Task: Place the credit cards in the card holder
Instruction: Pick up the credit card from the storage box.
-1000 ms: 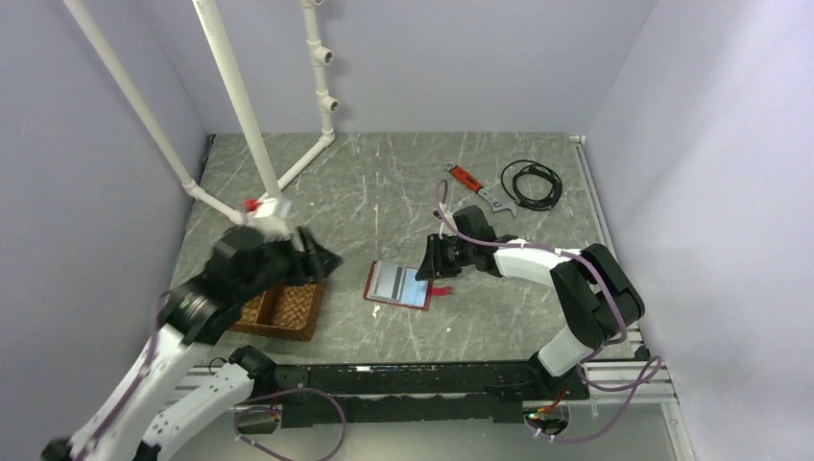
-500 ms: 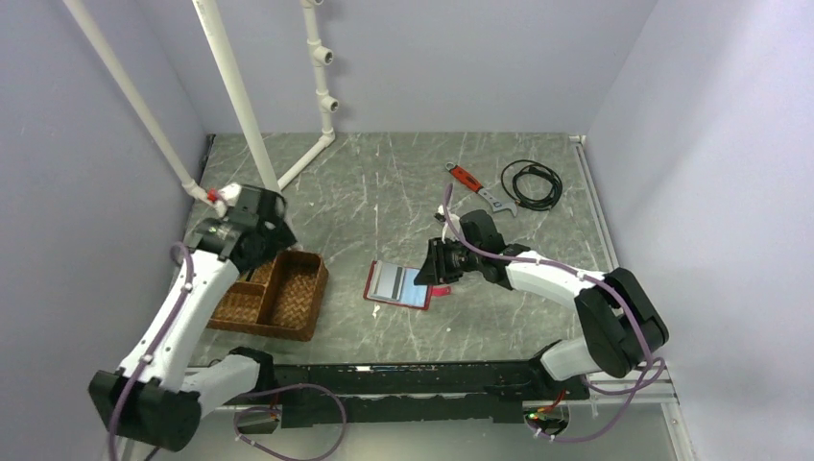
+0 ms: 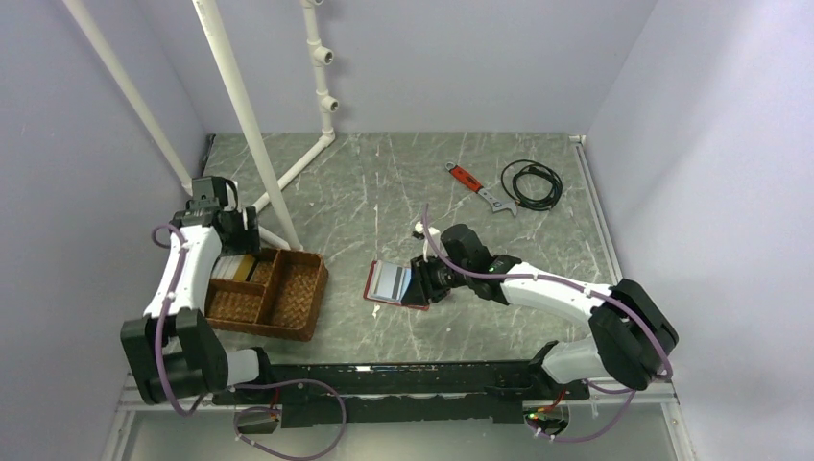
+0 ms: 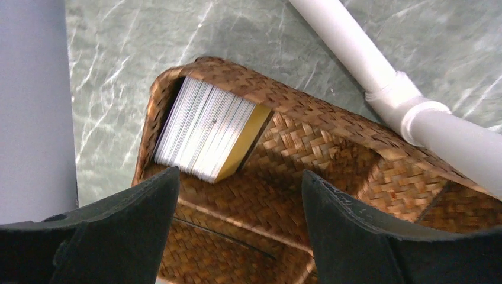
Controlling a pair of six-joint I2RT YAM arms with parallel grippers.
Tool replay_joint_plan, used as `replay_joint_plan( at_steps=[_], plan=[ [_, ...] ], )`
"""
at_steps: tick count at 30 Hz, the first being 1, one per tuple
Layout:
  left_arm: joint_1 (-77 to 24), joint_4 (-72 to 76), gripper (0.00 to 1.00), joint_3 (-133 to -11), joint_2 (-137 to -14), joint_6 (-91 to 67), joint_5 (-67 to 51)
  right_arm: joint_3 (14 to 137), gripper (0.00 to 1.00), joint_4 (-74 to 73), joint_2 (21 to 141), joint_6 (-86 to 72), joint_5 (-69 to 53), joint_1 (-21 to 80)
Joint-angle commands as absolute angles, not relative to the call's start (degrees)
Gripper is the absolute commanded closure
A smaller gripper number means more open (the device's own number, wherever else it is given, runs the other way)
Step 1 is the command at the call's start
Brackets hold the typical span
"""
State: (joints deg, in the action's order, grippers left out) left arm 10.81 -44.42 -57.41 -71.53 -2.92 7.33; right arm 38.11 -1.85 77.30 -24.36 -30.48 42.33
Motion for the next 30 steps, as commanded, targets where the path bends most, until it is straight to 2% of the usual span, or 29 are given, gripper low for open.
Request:
replay_joint_plan(
  at_steps=[1, 8, 18, 25, 30],
  plan=[
    [10.9, -39.2, 0.21, -55.7, -75.8, 9.4, 4.4, 40.9, 0.70, -2.9, 73.9, -21.5, -26.5, 44.7],
    [9.7, -34.9, 0.24, -52.4, -80.9, 11.5, 10.2, 40.3, 0.69, -2.6, 73.2, -21.6, -25.8, 45.0],
    [5.1, -31.0, 0.25, -50.9, -87.3, 9.8, 26.0, 40.5, 0.69, -2.8, 74.0, -21.6, -24.9, 45.2],
    [5.1, -29.7, 0.37, -51.7, -87.9, 9.3, 31.3, 40.5, 0.70, -3.0, 73.9, -21.5, -24.4, 45.3],
    [5.1, -28.6, 0.53, -52.0, -85.9, 8.9, 34.6, 40.7, 0.70, -3.3, 73.8, -21.4, -23.6, 45.5]
  ],
)
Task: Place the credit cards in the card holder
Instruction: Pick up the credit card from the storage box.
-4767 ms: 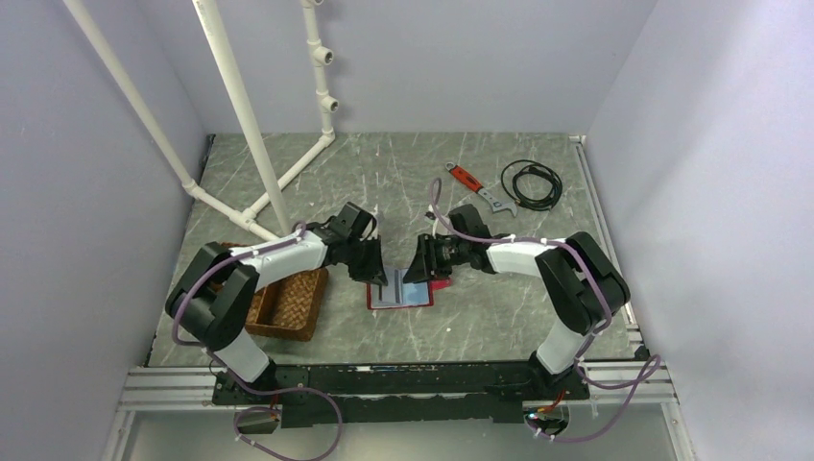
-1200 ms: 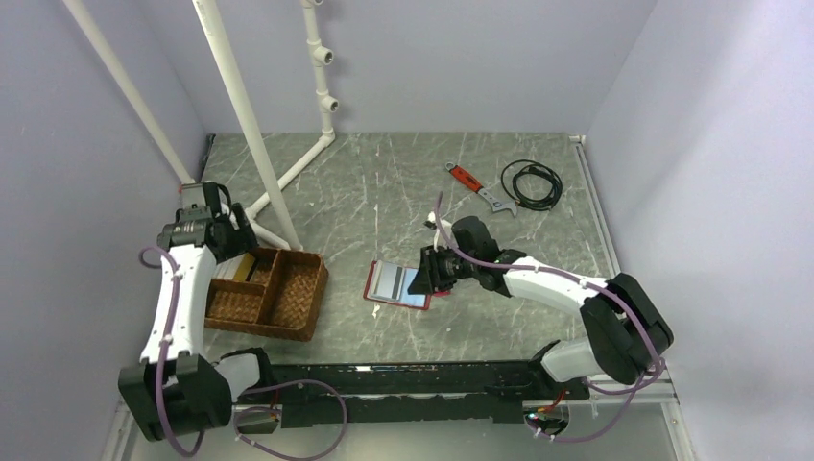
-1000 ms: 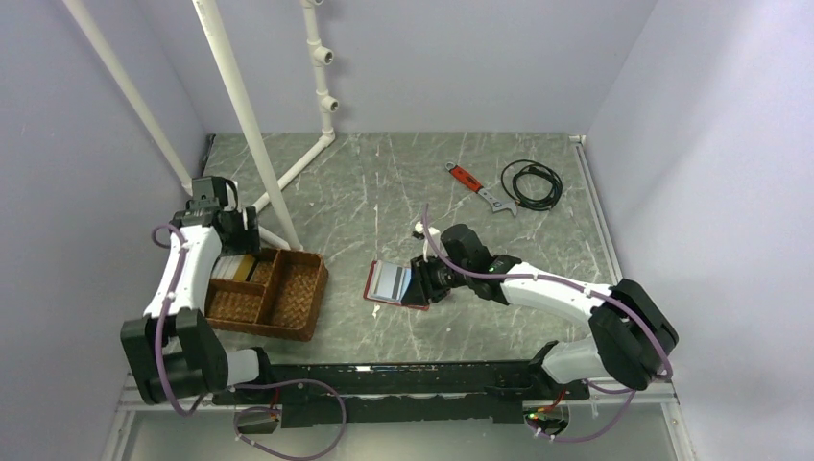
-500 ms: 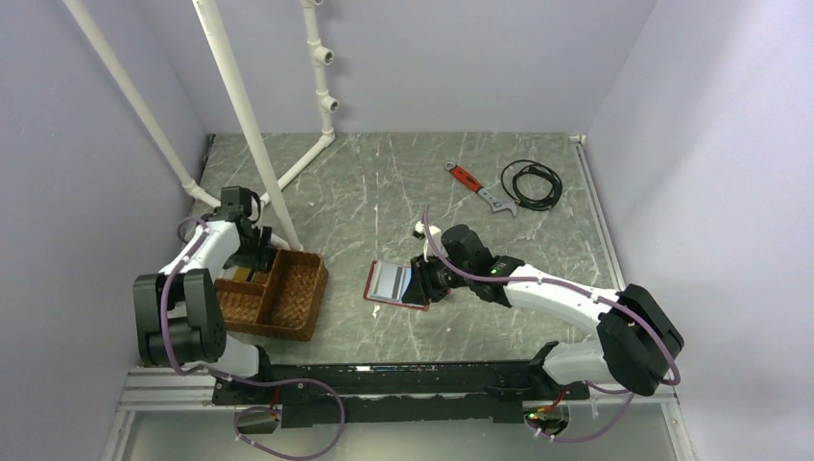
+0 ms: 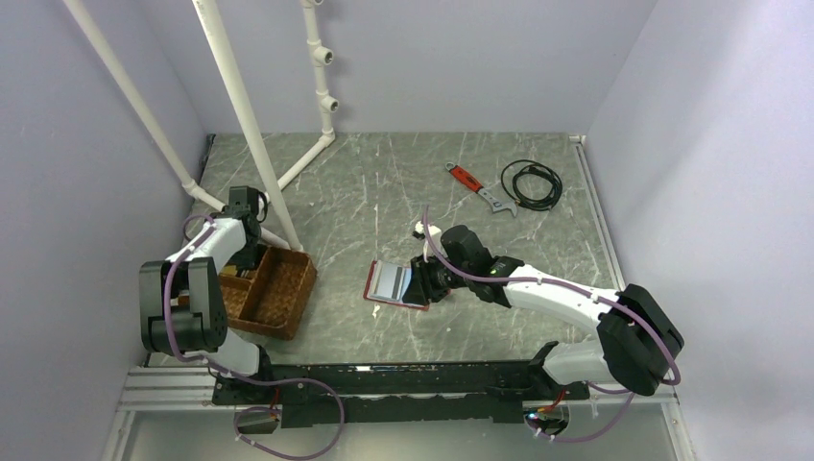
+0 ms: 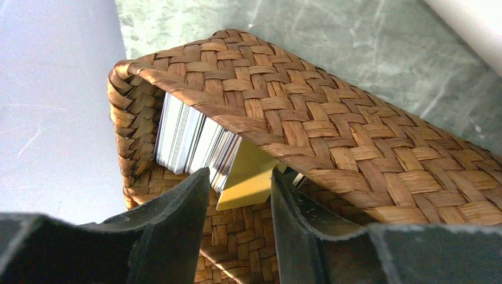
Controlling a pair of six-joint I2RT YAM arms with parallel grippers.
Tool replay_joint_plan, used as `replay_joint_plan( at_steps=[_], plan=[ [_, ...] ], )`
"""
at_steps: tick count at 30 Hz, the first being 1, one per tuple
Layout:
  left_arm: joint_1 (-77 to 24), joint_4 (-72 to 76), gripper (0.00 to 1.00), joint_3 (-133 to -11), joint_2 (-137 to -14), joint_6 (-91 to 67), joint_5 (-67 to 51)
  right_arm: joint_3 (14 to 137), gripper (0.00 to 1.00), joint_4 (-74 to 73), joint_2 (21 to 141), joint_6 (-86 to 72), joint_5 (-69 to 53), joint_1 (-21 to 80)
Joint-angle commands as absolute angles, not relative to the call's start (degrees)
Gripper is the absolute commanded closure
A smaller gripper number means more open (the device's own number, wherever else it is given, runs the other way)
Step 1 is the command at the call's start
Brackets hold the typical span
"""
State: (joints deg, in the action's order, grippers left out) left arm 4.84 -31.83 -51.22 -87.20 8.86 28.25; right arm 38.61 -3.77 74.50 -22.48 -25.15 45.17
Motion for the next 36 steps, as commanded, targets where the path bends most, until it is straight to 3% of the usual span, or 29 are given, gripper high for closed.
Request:
replay_joint_plan(
  at_steps=[1, 5, 12, 17, 27, 36],
  plan=[
    [5.1, -28.0, 0.56, -51.9, -85.3, 9.2, 34.8, 40.7, 0.70, -3.3, 73.7, -21.4, -23.6, 45.5],
    [5.1, -26.9, 0.71, -51.9, -84.5, 10.1, 34.7, 40.6, 0.70, -3.3, 73.7, -21.4, -23.4, 45.6],
    [5.1, -29.6, 0.90, -53.0, -83.4, 8.6, 30.1, 40.6, 0.70, -3.3, 73.6, -21.3, -23.3, 45.5],
    [5.1, -34.0, 0.97, -54.3, -81.8, 6.4, 28.9, 40.5, 0.70, -3.3, 73.6, -21.3, -23.2, 45.6],
    [5.2, -47.2, 1.00, -59.7, -75.6, 0.7, 24.9, 40.7, 0.71, -3.3, 74.0, -21.2, -23.2, 45.7],
    [5.3, -69.9, 1.00, -75.5, -76.1, -20.7, 28.2, 41.0, 0.71, -3.4, 75.3, -21.3, -23.3, 45.4]
  ],
)
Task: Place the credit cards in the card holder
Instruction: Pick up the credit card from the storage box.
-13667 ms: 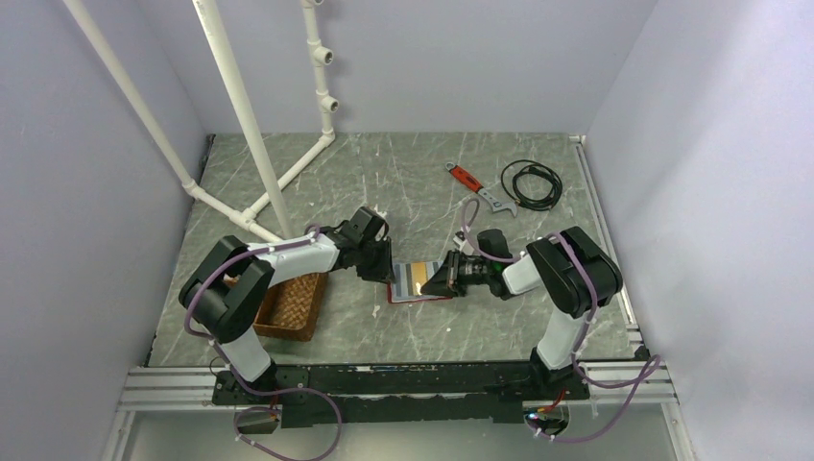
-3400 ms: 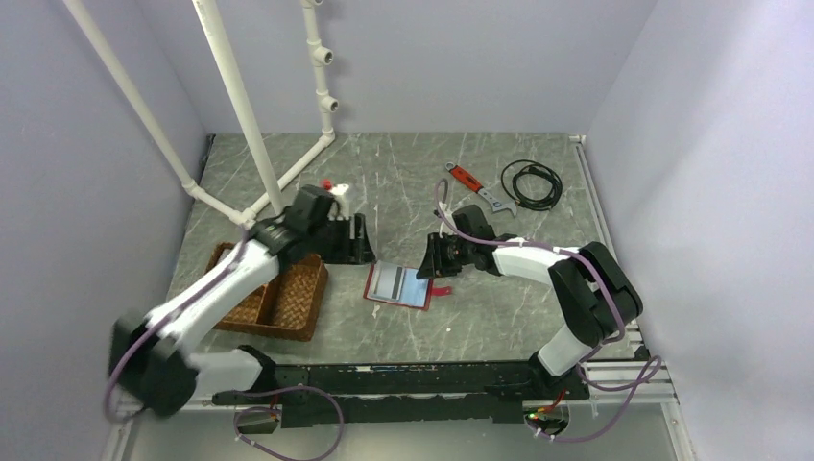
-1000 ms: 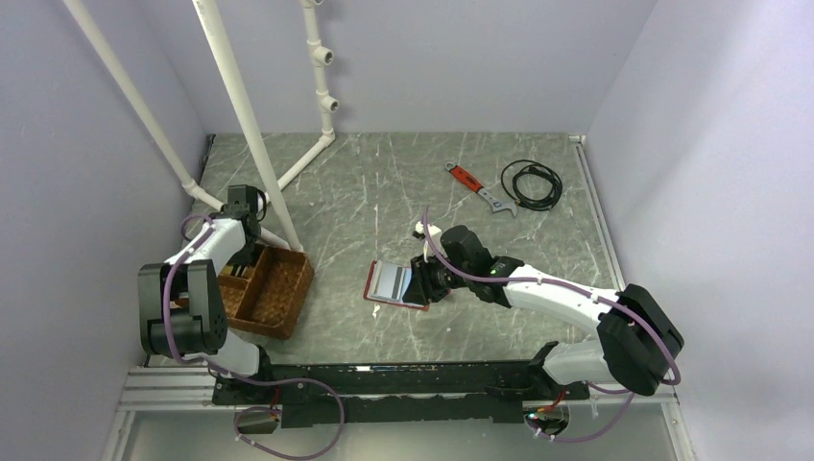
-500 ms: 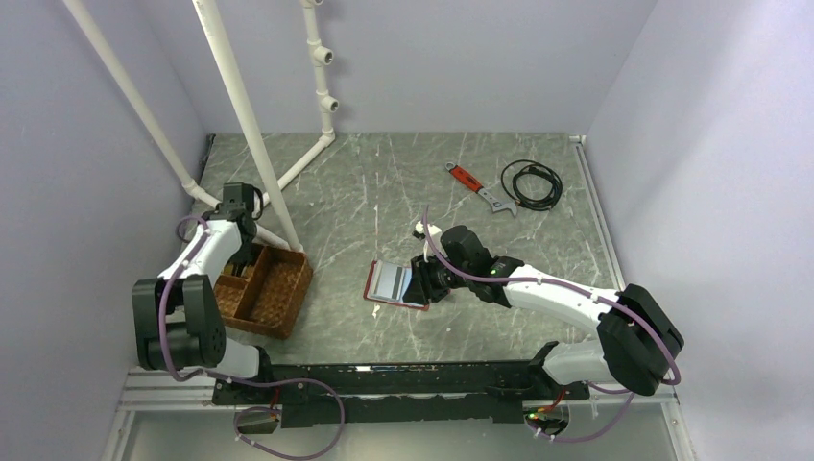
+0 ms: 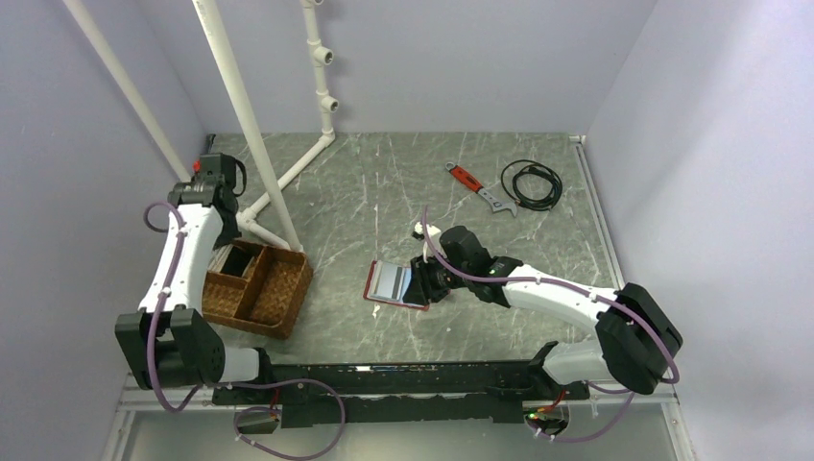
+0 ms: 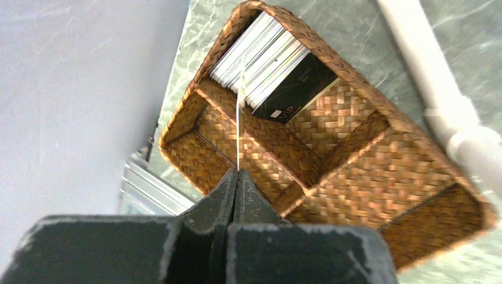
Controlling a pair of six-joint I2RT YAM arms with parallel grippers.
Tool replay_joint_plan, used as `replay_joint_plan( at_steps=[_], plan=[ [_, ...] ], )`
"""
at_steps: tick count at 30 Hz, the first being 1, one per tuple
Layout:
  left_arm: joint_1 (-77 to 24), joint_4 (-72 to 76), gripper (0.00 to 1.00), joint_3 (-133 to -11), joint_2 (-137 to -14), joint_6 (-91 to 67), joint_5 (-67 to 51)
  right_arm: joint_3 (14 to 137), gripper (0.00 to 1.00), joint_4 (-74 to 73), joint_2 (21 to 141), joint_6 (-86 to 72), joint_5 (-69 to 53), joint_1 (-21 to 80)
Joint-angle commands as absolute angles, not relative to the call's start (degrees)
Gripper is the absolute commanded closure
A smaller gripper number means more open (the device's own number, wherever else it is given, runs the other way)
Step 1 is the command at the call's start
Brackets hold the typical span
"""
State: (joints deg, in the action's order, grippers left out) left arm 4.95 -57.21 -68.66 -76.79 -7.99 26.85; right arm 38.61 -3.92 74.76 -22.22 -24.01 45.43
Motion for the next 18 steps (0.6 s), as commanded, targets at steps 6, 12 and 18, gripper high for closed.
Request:
replay_joint_plan(
  at_steps=[6, 12, 18],
  plan=[
    [5.3, -80.4, 1.00, -79.0, -68.4, -35.0, 14.7, 40.1, 0.71, -1.7, 77.7, -22.7, -27.4, 41.1],
    [5.3, -78.0, 1.00, -72.4, -54.8, -33.4, -6.9, 39.1, 0.72, -0.3, 81.2, -24.5, -31.4, 36.2],
    [5.2, -75.7, 1.00, -67.1, -47.3, -26.2, -27.8, 40.4, 0.72, -2.5, 82.2, -23.2, -27.8, 35.7]
  ],
)
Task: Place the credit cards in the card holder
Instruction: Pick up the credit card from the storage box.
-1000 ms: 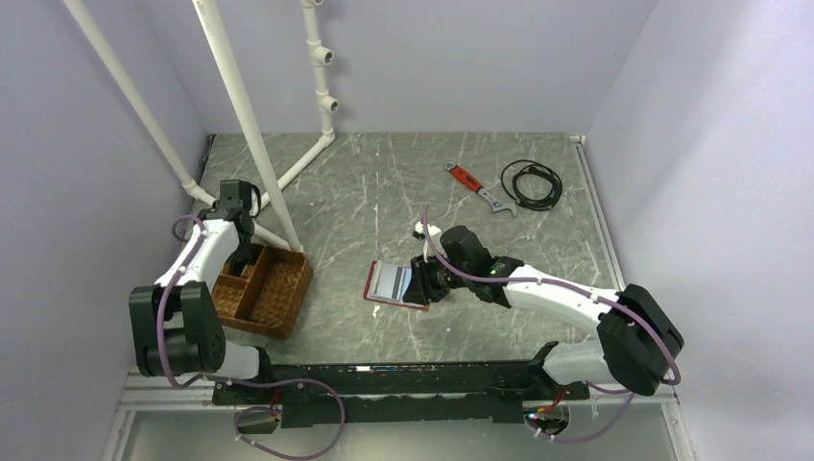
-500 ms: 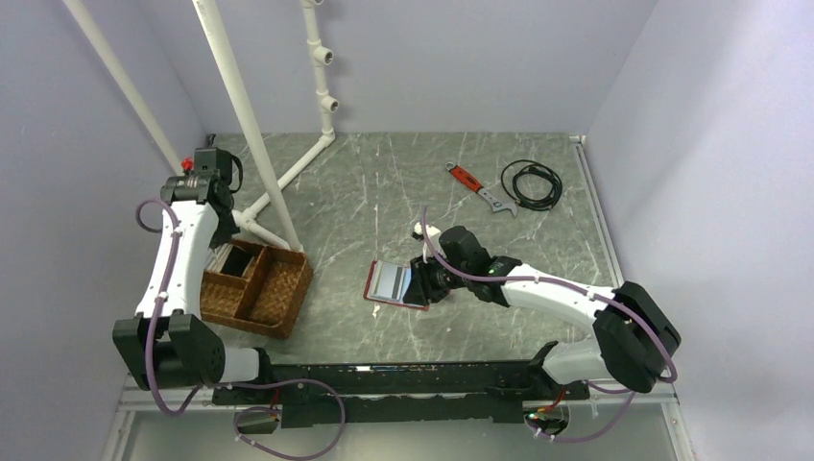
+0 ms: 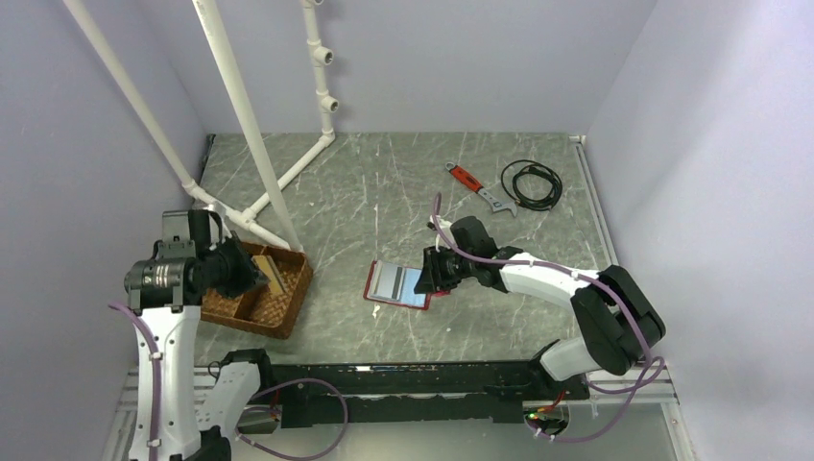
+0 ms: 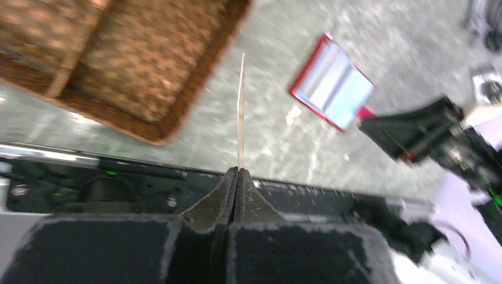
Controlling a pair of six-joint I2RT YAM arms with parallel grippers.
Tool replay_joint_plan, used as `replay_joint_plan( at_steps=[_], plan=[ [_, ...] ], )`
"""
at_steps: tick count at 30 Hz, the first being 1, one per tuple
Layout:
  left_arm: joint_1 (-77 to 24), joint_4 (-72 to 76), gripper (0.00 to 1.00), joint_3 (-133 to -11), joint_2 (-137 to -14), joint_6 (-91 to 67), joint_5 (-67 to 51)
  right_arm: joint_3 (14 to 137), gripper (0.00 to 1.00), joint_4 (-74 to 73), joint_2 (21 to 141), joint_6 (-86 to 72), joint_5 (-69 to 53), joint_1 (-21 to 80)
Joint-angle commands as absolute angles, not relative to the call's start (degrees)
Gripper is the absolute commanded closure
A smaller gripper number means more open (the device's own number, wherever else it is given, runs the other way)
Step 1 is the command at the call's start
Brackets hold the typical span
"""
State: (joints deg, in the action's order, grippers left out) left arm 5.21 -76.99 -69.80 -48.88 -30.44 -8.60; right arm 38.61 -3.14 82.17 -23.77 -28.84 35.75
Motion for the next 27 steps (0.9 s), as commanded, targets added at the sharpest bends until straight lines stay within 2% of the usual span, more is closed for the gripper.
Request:
replay_joint_plan(
  at_steps=[1, 5, 9, 14, 19, 27],
  plan=[
    [5.2, -74.5, 1.00, -66.4, -45.9, -25.1, -30.9, 40.9, 0.71, -3.3, 82.3, -22.8, -27.1, 35.7],
    [2.5, -69.6, 1.00, -61.9, -41.4, -21.4, -39.1, 41.9, 0.71, -5.6, 82.5, -21.7, -24.6, 34.4],
    [-2.1, -66.8, 1.00, -56.9, -40.0, -18.2, -40.4, 42.7, 0.72, -7.2, 83.2, -21.6, -24.2, 32.8],
    [-3.3, -60.9, 1.00, -52.4, -38.5, -18.2, -42.1, 43.1, 0.72, -7.8, 83.9, -22.5, -25.0, 31.6],
    [-6.2, -56.9, 1.00, -49.9, -38.4, -20.3, -38.5, 42.5, 0.72, -7.6, 84.2, -23.2, -25.9, 29.7],
    [-8.7, -57.9, 1.00, -52.2, -38.2, -20.8, -32.3, 42.3, 0.72, -7.2, 85.6, -23.0, -27.0, 27.0]
  ],
)
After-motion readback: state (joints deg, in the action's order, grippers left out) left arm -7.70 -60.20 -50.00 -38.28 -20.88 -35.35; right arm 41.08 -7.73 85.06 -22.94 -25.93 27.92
